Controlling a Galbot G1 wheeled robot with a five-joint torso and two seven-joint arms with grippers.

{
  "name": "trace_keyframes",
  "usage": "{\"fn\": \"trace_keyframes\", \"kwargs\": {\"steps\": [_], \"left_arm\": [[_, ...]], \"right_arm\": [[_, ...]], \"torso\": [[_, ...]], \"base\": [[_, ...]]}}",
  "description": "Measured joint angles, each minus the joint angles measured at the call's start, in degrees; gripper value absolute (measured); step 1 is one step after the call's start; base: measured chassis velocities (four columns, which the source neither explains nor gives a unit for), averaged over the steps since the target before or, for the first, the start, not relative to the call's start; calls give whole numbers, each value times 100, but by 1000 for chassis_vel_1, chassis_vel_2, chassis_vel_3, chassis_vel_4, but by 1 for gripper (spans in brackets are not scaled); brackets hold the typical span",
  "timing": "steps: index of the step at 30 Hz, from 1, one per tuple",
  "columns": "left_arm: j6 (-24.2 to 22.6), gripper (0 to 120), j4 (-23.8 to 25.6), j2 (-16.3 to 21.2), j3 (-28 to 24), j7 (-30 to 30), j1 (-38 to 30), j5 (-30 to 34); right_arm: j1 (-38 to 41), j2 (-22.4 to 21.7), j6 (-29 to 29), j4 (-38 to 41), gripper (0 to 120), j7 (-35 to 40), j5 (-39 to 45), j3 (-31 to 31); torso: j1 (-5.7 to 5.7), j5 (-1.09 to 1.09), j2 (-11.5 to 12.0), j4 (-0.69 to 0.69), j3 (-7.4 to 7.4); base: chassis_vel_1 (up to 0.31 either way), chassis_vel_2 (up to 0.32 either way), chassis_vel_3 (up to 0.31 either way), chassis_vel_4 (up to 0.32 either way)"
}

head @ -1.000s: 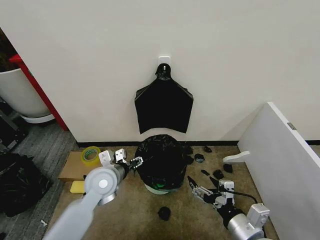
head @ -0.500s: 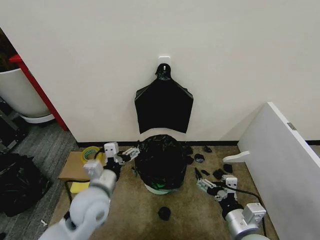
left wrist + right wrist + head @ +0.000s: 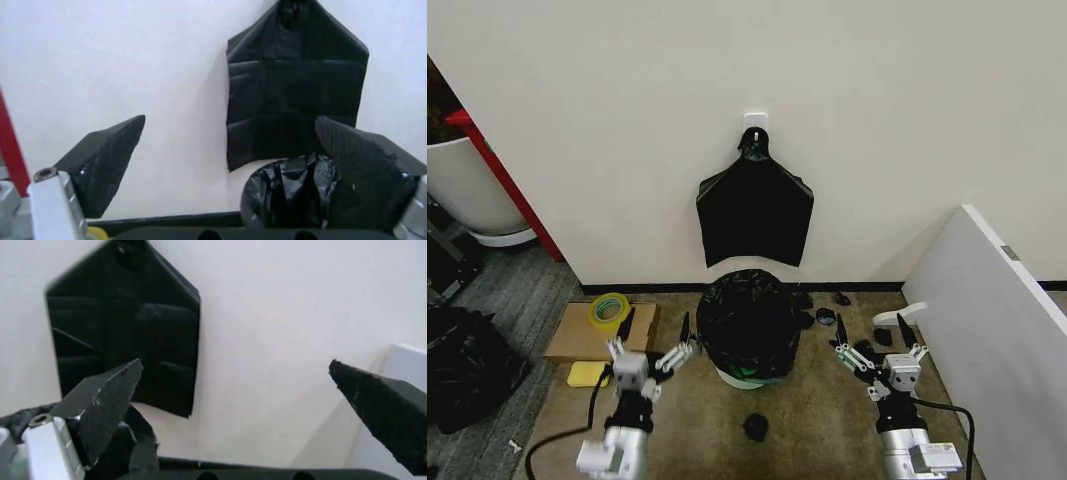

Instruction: Place the garbage bag over the trash bin.

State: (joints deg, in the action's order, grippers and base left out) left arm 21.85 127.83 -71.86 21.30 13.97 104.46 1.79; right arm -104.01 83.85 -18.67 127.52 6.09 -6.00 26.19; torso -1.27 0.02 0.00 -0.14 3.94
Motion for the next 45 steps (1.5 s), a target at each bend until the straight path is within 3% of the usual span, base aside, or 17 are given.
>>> {"fn": "trace_keyframes", "kwargs": {"steps": [8,45], "left_arm": [[227,100,109,-301,200,41,277,-158],[186,100,142,-360,66,231,373,-446]], "right_arm": [[-187,171,-140,166,100,-66,-53,-116],[-335,175,203,312,100,3,-192,-394]], "torso": [[0,-1,0,0,0],[-1,-1,1,0,1]], "base": [[0,0,0,0],[0,0,0,0]]}}
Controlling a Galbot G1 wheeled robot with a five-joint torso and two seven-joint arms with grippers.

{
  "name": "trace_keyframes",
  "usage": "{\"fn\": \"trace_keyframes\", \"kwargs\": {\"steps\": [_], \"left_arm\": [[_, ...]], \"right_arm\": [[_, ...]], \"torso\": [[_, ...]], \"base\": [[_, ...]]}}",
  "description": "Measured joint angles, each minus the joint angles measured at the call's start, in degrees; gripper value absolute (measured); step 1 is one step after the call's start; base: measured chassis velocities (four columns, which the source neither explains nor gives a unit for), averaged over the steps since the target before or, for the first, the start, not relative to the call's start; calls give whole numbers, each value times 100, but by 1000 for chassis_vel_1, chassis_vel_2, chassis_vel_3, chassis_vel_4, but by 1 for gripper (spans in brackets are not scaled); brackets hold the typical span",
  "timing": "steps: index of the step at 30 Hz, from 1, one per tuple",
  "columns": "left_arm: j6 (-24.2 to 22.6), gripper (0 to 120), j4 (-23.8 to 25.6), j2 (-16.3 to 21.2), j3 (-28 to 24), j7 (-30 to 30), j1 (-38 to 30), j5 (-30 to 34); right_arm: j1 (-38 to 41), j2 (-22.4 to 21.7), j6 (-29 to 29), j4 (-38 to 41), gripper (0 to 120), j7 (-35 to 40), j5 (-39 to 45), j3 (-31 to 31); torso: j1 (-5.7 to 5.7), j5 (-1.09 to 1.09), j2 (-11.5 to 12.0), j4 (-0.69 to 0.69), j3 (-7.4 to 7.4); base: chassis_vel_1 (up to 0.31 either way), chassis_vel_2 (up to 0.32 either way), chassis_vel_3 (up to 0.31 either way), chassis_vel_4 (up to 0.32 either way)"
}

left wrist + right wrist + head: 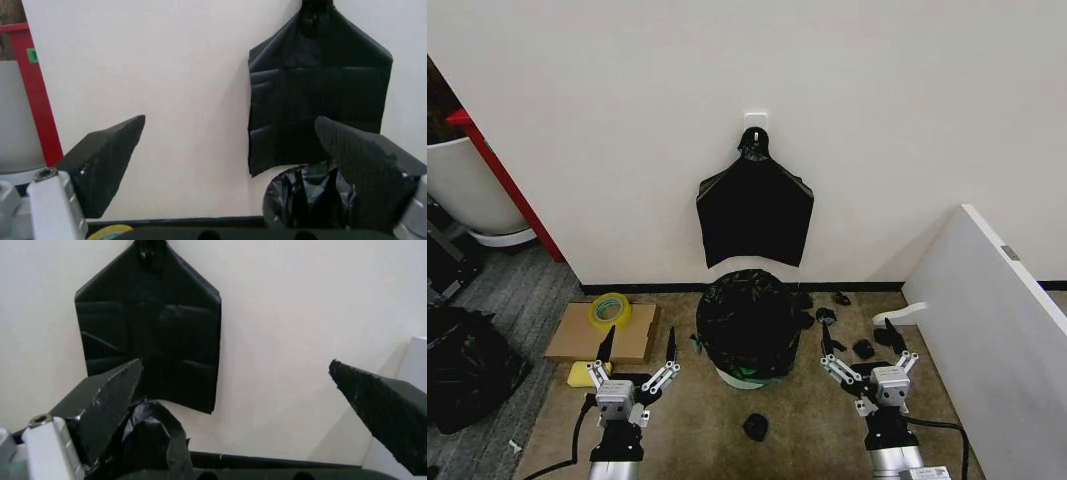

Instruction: Place the garbage bag over the trash bin.

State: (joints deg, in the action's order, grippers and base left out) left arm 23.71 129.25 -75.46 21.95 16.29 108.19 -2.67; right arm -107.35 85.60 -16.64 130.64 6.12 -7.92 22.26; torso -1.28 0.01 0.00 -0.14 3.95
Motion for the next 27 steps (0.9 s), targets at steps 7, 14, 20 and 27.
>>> {"fn": "trace_keyframes", "kwargs": {"steps": [7,14,20,27], "left_arm": [[-35,100,-16,-27,12,6,-90,-25],[-29,100,-25,-30,-5,20,-59,-66],[91,100,-148,-108,51,60,27,-121],[204,100,-256,-226,59,103,425,-122]], "right_arm": [[11,-7,21,2,100,0,-2,-1],[11,40,-3,-26,100,0,-13,29],[72,102,-96,-206,100,-6,149,-9],[99,232,-189,-60,100,-167,403,155]], "torso": [[0,0,0,0,0],[0,0,0,0,0],[0,2,0,0,0],[0,0,0,1,0]], "base": [[0,0,0,0],[0,0,0,0],[0,0,0,0],[0,0,0,0]]}}
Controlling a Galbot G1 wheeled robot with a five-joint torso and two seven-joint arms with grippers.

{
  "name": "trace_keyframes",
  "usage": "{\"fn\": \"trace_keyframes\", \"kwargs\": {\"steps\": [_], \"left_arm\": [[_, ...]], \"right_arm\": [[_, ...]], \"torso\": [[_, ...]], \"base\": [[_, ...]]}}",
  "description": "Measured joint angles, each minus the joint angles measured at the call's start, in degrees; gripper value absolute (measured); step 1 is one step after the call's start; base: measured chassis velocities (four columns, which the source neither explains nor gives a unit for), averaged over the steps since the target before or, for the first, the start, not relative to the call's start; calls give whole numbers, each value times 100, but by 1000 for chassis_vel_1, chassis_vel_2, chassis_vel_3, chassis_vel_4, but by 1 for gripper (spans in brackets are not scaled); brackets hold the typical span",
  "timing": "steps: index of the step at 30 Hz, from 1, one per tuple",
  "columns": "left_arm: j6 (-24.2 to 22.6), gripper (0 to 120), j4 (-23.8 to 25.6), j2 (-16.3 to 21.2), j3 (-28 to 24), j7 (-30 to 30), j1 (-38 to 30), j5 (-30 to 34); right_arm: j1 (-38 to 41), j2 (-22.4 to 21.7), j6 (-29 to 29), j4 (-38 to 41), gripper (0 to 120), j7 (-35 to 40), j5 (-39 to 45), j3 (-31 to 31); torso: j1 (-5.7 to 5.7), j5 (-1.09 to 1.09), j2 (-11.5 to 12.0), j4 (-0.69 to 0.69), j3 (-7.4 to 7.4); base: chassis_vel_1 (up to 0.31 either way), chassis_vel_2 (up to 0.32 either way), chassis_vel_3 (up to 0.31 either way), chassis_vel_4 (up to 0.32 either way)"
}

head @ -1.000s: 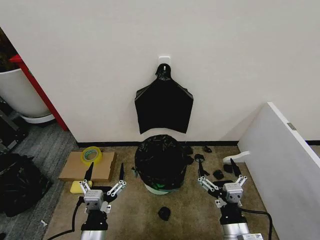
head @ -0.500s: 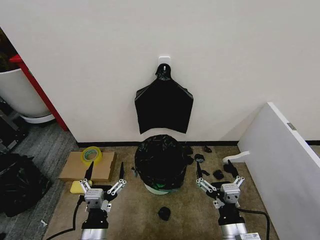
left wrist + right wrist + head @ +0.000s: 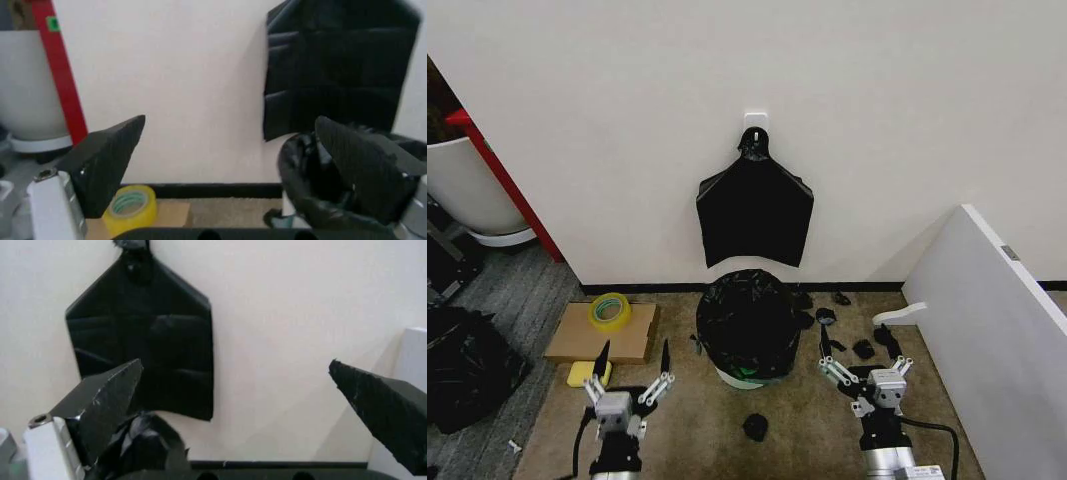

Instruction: Place the garbage bag over the trash bin.

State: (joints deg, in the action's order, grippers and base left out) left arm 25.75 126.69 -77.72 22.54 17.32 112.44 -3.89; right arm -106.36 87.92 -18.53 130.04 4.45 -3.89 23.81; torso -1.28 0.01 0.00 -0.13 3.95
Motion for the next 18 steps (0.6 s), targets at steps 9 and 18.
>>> {"fn": "trace_keyframes", "kwargs": {"steps": [9,18], "left_arm": [[-121,100,195,224,-7,-10,-194,-36],[-132,100,221,249,-8,-10,-191,-34]], "right_arm": [[-3,185,14,-13,100,-106,-120,-31],[-17,262,-14,-65,100,-140,-210,-110]], "torso": [[0,0,0,-2,0],[0,-1,0,-1,0]], "base": [[0,0,0,0],[0,0,0,0]]}}
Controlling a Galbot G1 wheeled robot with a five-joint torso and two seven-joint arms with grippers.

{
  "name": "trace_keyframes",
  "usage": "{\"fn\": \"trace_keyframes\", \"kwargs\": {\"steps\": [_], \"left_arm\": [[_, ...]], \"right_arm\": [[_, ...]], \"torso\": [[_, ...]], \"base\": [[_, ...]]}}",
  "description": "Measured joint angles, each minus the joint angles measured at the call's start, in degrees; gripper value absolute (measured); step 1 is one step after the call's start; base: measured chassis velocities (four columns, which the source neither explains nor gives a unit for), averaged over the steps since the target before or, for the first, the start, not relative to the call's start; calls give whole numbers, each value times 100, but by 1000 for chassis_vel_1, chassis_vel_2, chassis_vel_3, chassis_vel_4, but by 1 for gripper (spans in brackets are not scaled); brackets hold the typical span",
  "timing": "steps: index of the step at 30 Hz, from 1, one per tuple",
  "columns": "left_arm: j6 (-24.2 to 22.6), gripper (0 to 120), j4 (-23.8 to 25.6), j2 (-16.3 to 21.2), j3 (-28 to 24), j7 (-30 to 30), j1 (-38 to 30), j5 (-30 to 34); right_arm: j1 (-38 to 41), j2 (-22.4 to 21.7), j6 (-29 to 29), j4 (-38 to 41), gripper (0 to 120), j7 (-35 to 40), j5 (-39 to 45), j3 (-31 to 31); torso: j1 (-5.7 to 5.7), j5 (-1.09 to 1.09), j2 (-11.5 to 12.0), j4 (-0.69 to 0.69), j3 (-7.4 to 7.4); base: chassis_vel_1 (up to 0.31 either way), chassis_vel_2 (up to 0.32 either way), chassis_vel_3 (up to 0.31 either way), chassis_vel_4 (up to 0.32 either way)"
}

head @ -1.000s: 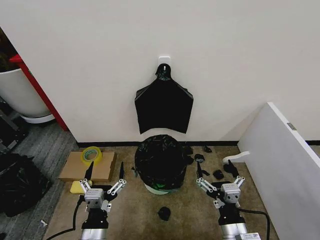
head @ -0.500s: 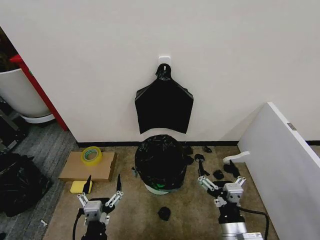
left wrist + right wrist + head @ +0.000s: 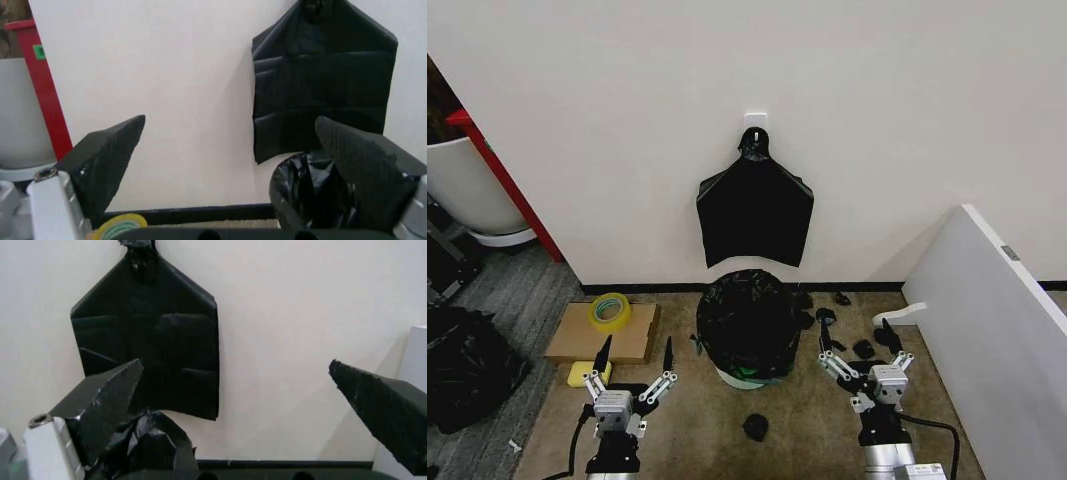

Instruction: Place the garbage bag over the trash bin.

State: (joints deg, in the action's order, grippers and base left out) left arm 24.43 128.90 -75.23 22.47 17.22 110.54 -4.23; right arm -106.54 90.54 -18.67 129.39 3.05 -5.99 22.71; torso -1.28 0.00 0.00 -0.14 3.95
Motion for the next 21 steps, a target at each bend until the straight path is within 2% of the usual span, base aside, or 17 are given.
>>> {"fn": "trace_keyframes", "kwargs": {"steps": [21], "left_arm": [[39,100,4,-55,-141,69,81,-232]], "right_arm": [[-90,56,-31,165,100,-9,-123,-81]], "torso": [[0,1,0,0,0]], "base": [[0,0,0,0]]}}
